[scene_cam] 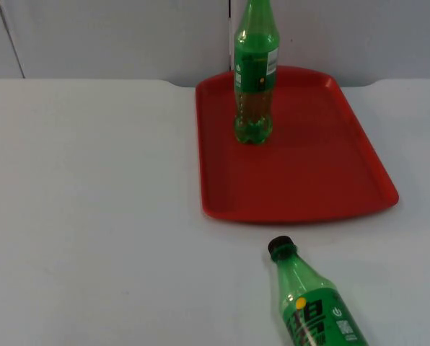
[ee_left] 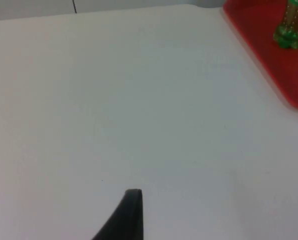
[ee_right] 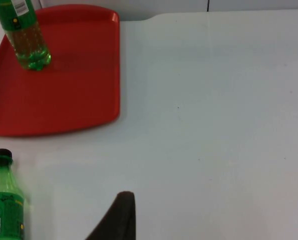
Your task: Place the bottle upright on the tray.
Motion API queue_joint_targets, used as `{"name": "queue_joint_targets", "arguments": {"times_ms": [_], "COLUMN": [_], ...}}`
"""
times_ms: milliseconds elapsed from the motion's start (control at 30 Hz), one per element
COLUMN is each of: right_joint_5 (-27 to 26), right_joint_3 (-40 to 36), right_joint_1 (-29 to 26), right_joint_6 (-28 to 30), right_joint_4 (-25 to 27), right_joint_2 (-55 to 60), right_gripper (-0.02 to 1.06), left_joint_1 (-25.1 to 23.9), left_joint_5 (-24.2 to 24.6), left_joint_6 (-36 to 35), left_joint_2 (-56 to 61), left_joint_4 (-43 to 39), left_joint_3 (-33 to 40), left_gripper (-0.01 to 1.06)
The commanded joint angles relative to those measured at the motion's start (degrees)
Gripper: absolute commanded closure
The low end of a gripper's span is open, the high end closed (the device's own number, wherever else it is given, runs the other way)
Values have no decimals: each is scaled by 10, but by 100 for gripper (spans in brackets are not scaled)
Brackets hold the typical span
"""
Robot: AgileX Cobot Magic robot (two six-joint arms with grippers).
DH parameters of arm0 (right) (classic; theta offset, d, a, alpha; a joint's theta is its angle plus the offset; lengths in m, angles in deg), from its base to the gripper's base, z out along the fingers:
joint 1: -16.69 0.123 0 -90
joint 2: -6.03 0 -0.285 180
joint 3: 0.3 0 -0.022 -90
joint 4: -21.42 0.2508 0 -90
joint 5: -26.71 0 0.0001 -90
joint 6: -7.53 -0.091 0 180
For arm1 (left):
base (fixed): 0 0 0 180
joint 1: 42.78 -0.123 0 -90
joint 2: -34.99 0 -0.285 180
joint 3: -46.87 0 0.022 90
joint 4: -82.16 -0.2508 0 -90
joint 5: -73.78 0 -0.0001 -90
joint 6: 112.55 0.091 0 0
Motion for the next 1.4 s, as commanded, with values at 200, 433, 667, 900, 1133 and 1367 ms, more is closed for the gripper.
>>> {"name": "queue_joint_targets", "arguments": {"times_ms": [200, 433, 667, 900, 1133, 1367], "right_joint_5": [-5, -5, -5, -6, -4, 5], "right_joint_3": [-1, -1, -1, 0, 43, 116], "right_joint_1": [-3, -3, -3, -3, -3, -3], "right_joint_6": [-1, -1, -1, 0, 0, 15], "right_joint_4": [2, 2, 2, 2, 21, 73], "right_joint_2": [-1, -1, -1, -1, 41, 198], "right_gripper": [-1, -1, -1, -1, -1, -1], "left_joint_1": [2, 2, 2, 2, 2, 2], "left_joint_5": [-1, -1, -1, -1, -1, -1], "left_joint_6": [-5, -5, -5, -5, -5, -5], "left_joint_2": [2, 2, 2, 2, 2, 2], "left_joint_4": [-3, -3, -3, -3, -3, -3], "left_joint_3": [2, 2, 2, 2, 2, 2], "left_gripper": [3, 3, 3, 3, 3, 3]}}
